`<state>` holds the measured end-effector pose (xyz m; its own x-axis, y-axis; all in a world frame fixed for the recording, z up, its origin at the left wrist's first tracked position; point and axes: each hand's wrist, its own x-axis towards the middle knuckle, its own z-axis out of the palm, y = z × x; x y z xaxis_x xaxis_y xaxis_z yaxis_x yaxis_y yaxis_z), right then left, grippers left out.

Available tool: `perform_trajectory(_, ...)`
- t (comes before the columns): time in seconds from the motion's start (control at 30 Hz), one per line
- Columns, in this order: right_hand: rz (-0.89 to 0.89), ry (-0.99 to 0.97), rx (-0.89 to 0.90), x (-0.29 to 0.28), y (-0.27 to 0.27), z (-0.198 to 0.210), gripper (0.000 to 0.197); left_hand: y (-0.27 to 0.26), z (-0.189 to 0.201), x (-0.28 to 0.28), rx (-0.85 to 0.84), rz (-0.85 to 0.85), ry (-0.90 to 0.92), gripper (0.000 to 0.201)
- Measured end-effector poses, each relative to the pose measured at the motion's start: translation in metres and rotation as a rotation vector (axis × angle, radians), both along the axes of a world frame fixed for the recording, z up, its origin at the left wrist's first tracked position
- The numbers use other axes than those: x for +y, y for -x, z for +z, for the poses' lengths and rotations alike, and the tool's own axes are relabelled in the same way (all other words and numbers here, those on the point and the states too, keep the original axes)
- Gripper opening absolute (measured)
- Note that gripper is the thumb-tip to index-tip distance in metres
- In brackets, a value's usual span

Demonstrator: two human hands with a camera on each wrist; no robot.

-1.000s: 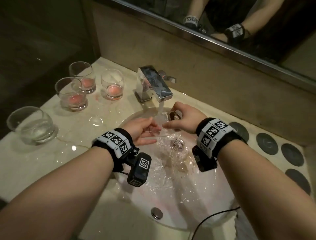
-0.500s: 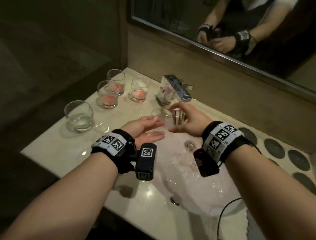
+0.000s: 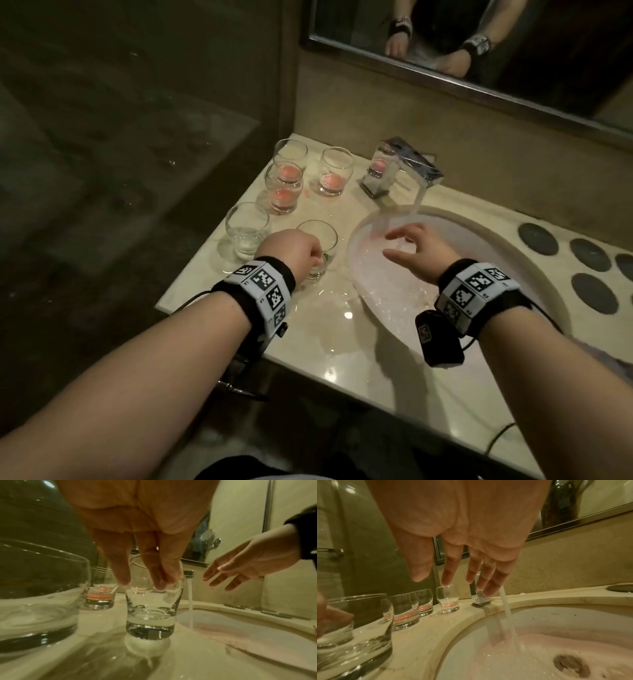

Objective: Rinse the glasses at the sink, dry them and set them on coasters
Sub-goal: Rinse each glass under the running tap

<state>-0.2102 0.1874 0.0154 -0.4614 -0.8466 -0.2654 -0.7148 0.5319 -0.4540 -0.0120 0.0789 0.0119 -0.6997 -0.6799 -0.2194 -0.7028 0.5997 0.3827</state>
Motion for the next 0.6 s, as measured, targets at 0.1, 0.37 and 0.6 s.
perform_trajectory(0.1,-0.007,-0.002,0.006,0.003,-0.007,-0.002,0.036,-0.006,0.004,-0.007,-0.087,-0.033,-0.005,0.025)
perform_trajectory(0.37,-0.068,0.095,-0.084,-0.012,0.007,-0.006,0.029,0.004,-0.002,-0.011,-0.120,-0.022,0.048,0.022)
perform_trajectory(0.6,-0.355,0.351,-0.238,-0.021,0.045,-0.022,0.019,0.008,0.010,-0.017,0.019,0.124,0.016,0.023)
